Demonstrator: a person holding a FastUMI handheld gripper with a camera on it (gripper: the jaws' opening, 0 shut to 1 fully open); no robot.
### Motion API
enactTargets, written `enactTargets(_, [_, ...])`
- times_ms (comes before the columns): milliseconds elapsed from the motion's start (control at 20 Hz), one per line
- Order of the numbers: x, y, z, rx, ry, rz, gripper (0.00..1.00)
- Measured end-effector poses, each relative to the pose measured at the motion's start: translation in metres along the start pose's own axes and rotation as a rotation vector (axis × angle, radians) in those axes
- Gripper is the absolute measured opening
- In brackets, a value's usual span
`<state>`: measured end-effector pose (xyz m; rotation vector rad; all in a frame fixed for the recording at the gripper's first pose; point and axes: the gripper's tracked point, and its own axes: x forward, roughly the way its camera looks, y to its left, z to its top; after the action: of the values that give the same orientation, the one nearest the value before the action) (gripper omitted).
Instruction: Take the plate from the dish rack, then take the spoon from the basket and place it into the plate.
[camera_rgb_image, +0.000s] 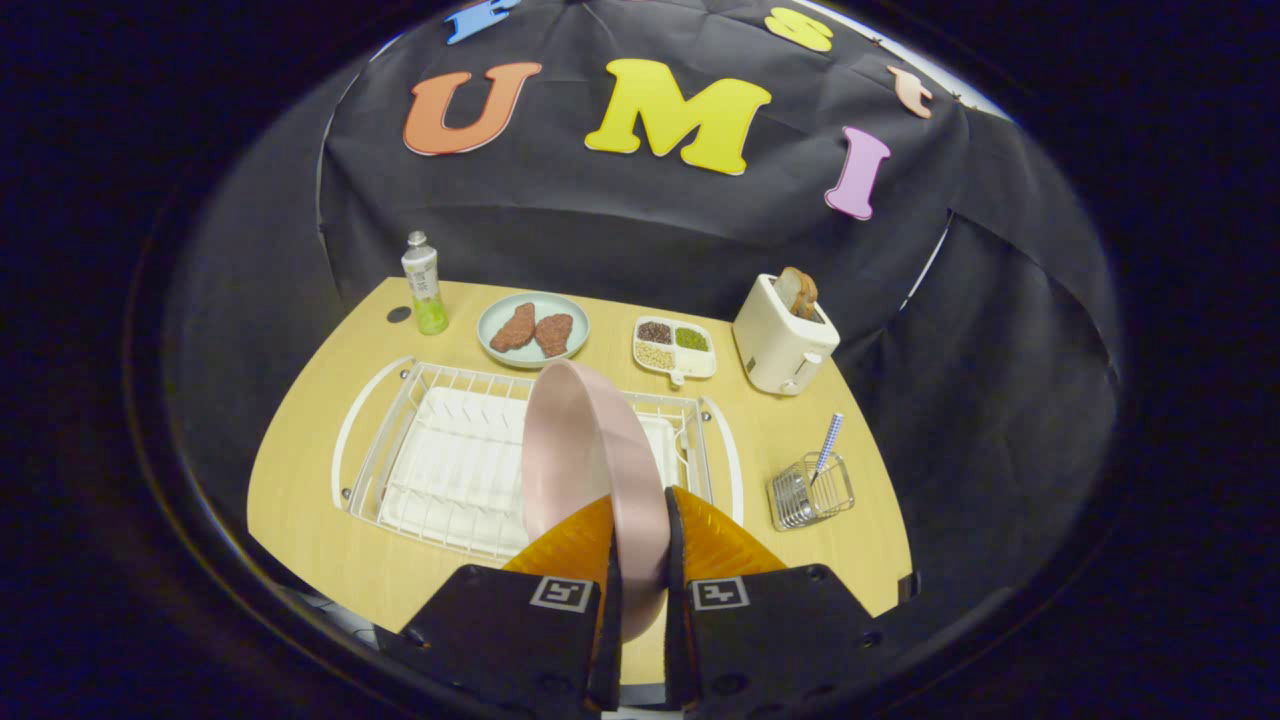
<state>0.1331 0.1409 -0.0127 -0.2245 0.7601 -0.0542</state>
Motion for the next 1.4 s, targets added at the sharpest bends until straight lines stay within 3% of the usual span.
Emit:
enactTargets(150, [-0.003, -0.016, -0.050, 0.042, 0.015, 0.107, 0.22])
enactTargets(350, [0.004, -0.046, -0.106, 0.116, 0.042, 0.154, 0.22])
enactTargets(550, [0.010, -0.039, -0.150, 0.191, 0.077, 0.261, 0.22])
enactTargets(700, [0.024, -0.032, -0.176, 0.190, 0.122, 0.277, 0.23])
enactTargets(1400, [0.061, -0.051, -0.199, 0.324, 0.195, 0.330, 0.34])
